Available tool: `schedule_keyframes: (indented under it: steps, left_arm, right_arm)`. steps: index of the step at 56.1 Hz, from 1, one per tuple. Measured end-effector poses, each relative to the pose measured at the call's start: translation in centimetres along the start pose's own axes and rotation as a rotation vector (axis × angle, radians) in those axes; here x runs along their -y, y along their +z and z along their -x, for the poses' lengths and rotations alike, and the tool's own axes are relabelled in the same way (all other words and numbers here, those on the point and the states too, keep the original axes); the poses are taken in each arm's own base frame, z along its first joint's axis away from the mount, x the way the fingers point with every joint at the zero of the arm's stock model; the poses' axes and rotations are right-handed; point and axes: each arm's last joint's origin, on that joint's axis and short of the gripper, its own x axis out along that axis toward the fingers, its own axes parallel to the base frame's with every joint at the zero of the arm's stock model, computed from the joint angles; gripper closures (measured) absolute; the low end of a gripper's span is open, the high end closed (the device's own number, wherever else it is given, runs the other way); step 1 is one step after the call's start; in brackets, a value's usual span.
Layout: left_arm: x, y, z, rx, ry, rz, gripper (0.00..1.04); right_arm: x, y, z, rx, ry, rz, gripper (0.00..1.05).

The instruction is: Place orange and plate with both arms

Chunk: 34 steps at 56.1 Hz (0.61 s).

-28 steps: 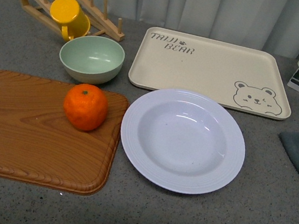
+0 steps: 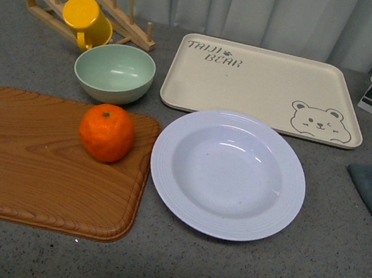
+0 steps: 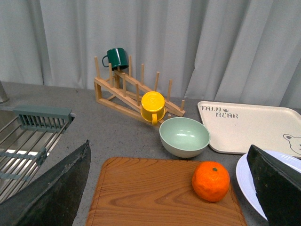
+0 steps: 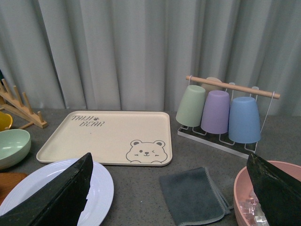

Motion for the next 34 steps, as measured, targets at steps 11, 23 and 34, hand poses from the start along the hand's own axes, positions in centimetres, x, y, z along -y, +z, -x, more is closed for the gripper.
schedule_keyframes:
  steps: [11,23,34]
  left_arm:
    - [0.00,0.00,0.00,0.000,0.000,0.000,0.06]
    - [0.00,0.00,0.00,0.000,0.000,0.000,0.06]
    - [0.00,0.00,0.00,0.000,0.000,0.000,0.06]
  right_arm:
    - [0.00,0.00,0.00,0.000,0.000,0.000,0.09]
    - [0.00,0.00,0.00,0.000,0.000,0.000,0.09]
    - [0.00,0.00,0.00,0.000,0.000,0.000,0.09]
